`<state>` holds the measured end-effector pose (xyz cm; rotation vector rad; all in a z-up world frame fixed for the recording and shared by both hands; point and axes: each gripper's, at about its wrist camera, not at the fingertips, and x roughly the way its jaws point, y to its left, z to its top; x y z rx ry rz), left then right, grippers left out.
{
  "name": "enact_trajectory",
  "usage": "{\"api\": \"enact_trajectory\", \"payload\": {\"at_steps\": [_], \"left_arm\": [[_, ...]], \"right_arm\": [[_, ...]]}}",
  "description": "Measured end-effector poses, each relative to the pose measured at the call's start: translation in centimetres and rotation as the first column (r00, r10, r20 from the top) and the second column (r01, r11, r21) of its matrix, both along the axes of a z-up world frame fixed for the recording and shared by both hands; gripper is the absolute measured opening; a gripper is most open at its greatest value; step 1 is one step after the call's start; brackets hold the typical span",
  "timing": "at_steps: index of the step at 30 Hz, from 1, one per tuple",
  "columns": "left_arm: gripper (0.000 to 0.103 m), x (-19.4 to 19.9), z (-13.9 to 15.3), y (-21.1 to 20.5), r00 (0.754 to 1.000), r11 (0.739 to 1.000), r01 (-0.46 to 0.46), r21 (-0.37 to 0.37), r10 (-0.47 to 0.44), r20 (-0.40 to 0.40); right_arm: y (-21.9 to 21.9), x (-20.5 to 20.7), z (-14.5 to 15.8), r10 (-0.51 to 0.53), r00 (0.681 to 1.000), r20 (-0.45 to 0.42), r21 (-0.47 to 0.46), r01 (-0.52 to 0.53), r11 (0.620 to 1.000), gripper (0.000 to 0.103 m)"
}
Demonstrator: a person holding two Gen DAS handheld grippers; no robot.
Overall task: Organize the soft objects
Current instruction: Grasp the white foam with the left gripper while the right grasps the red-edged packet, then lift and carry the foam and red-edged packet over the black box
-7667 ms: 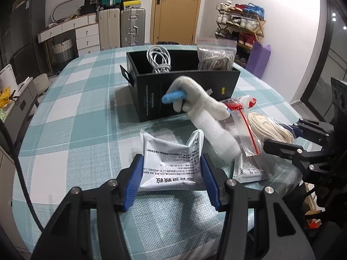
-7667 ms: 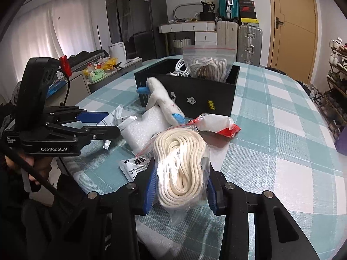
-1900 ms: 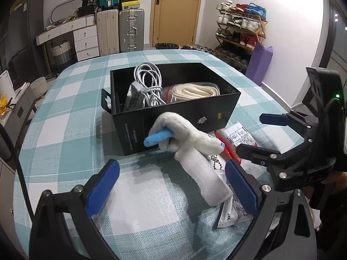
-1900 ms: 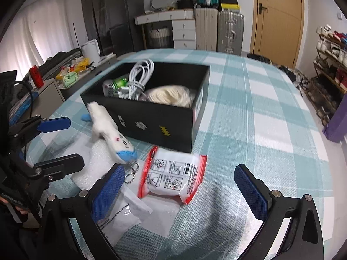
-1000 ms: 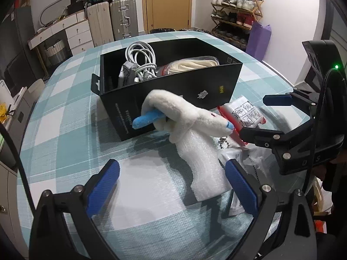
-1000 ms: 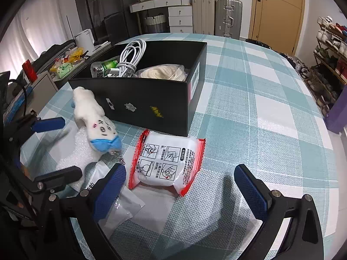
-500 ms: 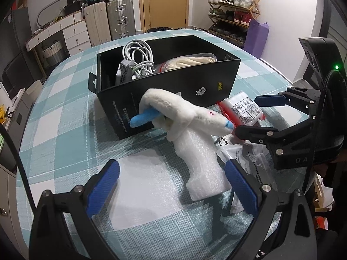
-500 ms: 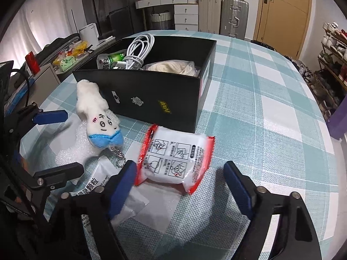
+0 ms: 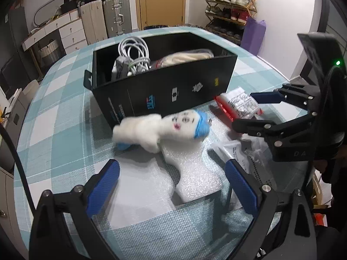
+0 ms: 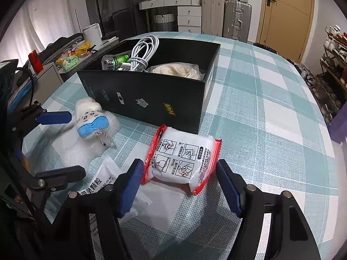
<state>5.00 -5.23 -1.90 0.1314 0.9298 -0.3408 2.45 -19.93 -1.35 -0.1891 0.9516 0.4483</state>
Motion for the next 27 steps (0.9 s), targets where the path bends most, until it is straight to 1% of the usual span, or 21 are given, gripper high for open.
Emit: {"api": "enact_trajectory", "payload": {"at_steps": [3, 4, 5, 6, 8, 9, 11, 13, 14, 21, 27], "left_arm": [[0.091, 0.1, -0.4, 0.0, 1.000, 1.000, 0.000, -0.001, 0.000, -0.011], [0.082, 0.1, -0.4, 0.0, 1.000, 1.000, 0.005, -0.006, -0.005, -0.016], [0.071, 0.1, -0.5, -0.1, 1.000, 1.000, 0.013, -0.017, -0.013, -0.023], [0.067, 0.0, -0.5, -0.1, 1.000, 1.000, 0.014, -0.017, -0.014, -0.017], [0.041, -0.1, -0.3, -0.1, 1.000, 0.999, 0.028, -0.021, -0.028, -0.008], [0.033, -0.2, -0.3, 0.1, 0.999, 0.998, 0.039, -0.041, -0.040, -0.014], [0.032, -0.2, 0.0, 0.2, 0.999, 0.997, 0.048, -0.063, -0.049, -0.016], [0.032, -0.5, 0.3, 0.3, 0.998, 0.996, 0.059, -0.068, -0.059, -0.007], [0.032, -0.6, 0.5, 0.3, 0.998, 0.995, 0.063, -0.077, -0.064, -0.005], [0.031, -1.3, 2.0, 0.9, 0.994, 0.984, 0.107, -0.146, -0.108, 0.000], [0.031, -1.8, 2.8, 1.3, 0.992, 0.977, 0.128, -0.170, -0.128, 0.012]], "right_arm": [[0.1, 0.0, 0.0, 0.001, 1.000, 0.002, 0.001, -0.001, 1.000, 0.068], [0.1, 0.0, 0.0, 0.002, 1.000, 0.002, 0.001, -0.002, 1.000, 0.068], [0.1, -0.1, 0.0, 0.003, 1.000, 0.004, 0.001, -0.003, 1.000, 0.068], [0.1, -0.1, 0.0, 0.003, 1.000, 0.004, 0.001, -0.003, 1.000, 0.067], [0.1, -0.2, 0.1, 0.004, 1.000, 0.006, 0.000, -0.004, 1.000, 0.065], [0.1, -0.2, 0.1, 0.006, 1.000, 0.008, -0.001, -0.006, 1.000, 0.062], [0.2, -0.3, 0.2, 0.011, 1.000, 0.014, 0.000, -0.011, 1.000, 0.058], [0.3, -0.4, 0.4, 0.014, 1.000, 0.022, -0.004, -0.014, 1.000, 0.054], [0.3, -0.4, 0.4, 0.017, 1.000, 0.023, -0.003, -0.017, 1.000, 0.050], [0.2, -0.7, 1.2, 0.030, 0.998, 0.049, 0.011, -0.031, 0.999, 0.045], [0.0, -1.1, 2.1, 0.046, 0.996, 0.072, 0.021, -0.048, 0.999, 0.044]]}}
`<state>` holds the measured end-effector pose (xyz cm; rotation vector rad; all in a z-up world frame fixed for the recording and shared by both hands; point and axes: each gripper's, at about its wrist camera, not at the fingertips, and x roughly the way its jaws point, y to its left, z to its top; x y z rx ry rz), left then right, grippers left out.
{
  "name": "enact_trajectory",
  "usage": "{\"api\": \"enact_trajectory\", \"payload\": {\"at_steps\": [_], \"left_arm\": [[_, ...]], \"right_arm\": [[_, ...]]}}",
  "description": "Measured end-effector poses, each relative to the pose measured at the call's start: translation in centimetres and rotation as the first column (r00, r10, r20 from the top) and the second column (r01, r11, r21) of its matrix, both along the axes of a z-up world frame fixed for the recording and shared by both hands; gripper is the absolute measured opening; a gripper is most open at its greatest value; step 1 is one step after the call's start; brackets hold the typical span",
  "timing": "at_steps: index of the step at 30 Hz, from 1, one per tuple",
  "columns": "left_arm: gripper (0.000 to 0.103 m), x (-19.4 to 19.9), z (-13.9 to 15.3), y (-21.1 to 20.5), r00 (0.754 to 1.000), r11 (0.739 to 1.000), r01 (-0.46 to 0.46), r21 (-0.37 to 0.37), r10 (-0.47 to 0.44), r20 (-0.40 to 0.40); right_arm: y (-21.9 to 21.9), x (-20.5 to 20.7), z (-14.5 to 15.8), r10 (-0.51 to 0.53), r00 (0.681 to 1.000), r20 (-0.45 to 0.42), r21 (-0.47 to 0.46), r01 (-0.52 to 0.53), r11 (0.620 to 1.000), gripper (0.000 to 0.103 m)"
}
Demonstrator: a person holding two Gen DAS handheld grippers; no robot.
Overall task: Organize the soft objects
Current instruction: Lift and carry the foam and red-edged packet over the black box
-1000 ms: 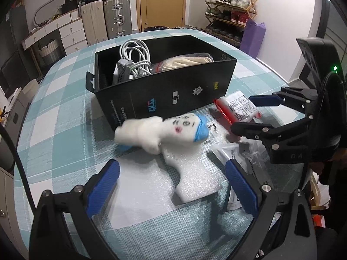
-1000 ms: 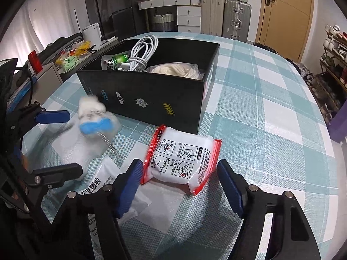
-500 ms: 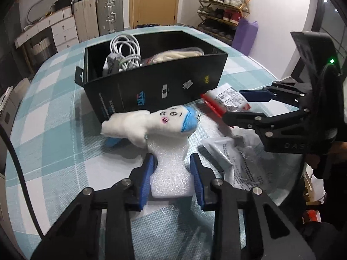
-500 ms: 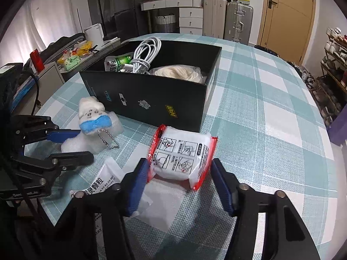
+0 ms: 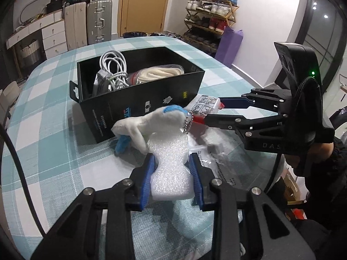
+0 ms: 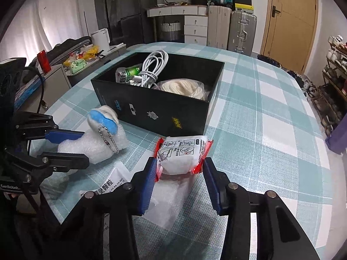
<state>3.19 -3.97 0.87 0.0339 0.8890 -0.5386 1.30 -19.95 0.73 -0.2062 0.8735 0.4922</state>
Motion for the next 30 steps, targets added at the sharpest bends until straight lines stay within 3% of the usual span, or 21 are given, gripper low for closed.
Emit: {"api": "enact_trajectory", "payload": {"at_steps": [7, 19, 30], "left_arm": [[0.031, -0.5, 1.2, -0.2, 0.999, 0.996, 0.048, -0.070, -0.048, -0.001], [0.031, -1.5, 3.4, 0.2, 0.997, 0.996, 0.036, -0.076, -0.031, 0.066], [0.031, -1.2, 3.4, 0.9, 0.998, 0.997, 0.011, -0.080, -0.006, 0.066]], "right_arm": [[-0.5, -0.6, 1.3, 0.004, 0.999, 0.033, 0.011, -0.005, 1.000, 0.040], [-0.4, -1.8, 3.1, 0.019, 0.996, 0.084, 0.022, -0.021, 1.000, 0.036], [-0.7, -2.0, 3.3, 0.029, 0.995, 0.093, 0.017, -0.031, 0.999, 0.034]]}}
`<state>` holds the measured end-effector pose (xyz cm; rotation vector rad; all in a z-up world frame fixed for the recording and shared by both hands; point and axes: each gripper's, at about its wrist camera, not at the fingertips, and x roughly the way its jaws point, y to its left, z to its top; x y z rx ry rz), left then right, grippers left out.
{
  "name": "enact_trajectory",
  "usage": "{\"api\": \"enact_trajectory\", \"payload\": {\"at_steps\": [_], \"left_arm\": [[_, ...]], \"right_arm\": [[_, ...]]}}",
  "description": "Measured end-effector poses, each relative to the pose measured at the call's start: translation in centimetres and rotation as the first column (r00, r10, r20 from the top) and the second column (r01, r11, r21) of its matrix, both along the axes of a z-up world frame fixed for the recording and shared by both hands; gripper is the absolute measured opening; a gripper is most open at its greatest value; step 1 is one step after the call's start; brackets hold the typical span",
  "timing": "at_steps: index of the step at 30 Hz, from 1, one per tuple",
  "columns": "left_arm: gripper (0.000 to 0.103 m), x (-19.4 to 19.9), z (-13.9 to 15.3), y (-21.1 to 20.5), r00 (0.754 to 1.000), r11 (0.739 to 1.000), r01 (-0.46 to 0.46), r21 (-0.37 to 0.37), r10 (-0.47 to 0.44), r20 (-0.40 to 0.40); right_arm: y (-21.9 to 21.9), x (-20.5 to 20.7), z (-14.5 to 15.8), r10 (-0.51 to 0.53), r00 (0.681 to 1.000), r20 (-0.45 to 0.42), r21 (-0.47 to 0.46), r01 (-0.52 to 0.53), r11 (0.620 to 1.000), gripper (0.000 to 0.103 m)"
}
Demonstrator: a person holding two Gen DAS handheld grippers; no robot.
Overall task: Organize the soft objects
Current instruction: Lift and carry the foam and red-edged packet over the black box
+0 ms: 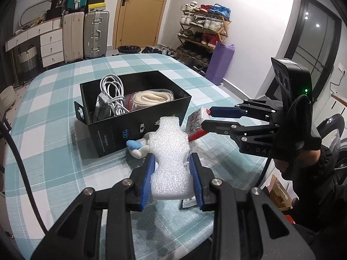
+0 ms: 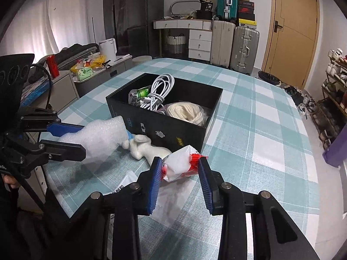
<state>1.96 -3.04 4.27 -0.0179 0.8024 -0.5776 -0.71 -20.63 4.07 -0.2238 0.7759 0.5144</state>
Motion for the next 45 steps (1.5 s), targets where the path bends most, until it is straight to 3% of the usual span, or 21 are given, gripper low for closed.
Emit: {"api": "enact_trajectory", "payload": {"at_steps": [22, 34, 45], "left_arm": [[0.031, 0.4, 1.4, 1.2, 0.992, 0.996, -0.092, -0.004, 0.092, 0.084], [0.031, 1.3, 1.9, 1.4, 0.975, 0.984, -0.176, 0.038, 0.169, 0.143], [0.031, 3.5, 2.7, 1.8, 0.959, 0.971, -0.236, 0.027, 0.228, 0.169]], "right_arm": [[-1.0, -1.7, 3.4, -0.003, 0.996, 0.093, 0.020, 0.001, 1.000, 0.034], [-0.6, -2.4, 5.1, 0.007, 0.990, 0.144, 0.056, -0.015, 0.998, 0.034], [0.3, -2.3, 6.7, 0.029, 0.982, 0.187, 0.084, -0.046, 0.995, 0.034]]}}
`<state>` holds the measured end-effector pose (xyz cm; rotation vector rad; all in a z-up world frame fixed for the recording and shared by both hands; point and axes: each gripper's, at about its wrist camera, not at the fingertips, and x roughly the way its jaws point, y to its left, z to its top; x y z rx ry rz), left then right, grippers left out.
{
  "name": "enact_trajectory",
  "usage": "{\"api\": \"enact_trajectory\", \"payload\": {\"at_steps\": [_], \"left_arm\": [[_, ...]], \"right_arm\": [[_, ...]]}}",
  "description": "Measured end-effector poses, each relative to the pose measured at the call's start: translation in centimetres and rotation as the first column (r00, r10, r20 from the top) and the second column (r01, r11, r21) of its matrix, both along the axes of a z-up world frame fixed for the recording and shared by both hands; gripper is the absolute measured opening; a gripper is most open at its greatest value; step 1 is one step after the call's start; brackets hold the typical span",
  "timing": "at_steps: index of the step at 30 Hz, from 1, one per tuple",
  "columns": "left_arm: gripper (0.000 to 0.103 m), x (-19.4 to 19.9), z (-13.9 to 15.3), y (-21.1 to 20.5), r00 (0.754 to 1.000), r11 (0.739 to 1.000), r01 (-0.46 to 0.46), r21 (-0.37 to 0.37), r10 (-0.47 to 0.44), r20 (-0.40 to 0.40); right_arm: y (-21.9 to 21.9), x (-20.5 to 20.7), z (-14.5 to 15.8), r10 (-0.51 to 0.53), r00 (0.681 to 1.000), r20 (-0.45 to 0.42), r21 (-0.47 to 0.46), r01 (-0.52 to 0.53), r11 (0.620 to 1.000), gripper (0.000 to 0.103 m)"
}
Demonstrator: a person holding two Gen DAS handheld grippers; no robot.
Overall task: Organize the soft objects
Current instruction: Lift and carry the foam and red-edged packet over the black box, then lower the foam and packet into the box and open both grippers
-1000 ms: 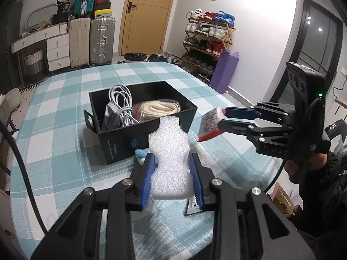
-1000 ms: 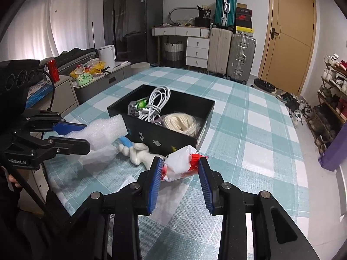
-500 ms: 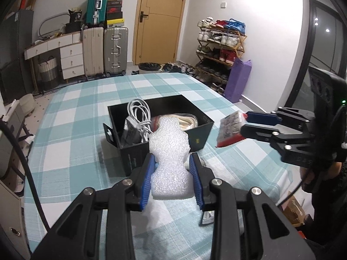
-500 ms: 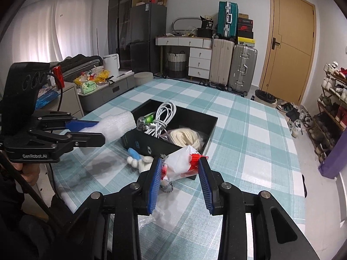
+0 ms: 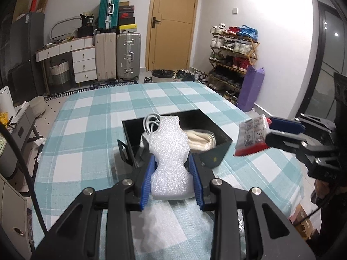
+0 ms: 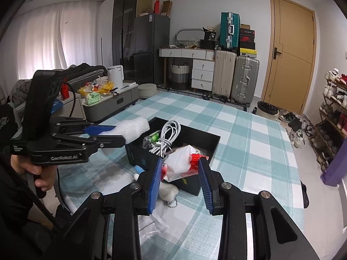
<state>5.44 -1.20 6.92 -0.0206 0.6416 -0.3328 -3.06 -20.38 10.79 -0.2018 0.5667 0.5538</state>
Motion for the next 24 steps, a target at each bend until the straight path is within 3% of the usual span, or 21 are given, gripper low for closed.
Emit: {"api": "enact_trajectory", "payload": {"at_steps": [24], "left_arm": [[0.032, 6.7, -1.6, -2.2, 1.000, 0.999, -0.012, 0.043, 0.012, -0.002]], "right_arm": [[1.4, 5.2, -0.9, 0.050, 0.998, -0.025, 0.073, -0.048, 0.996, 0.034]]}}
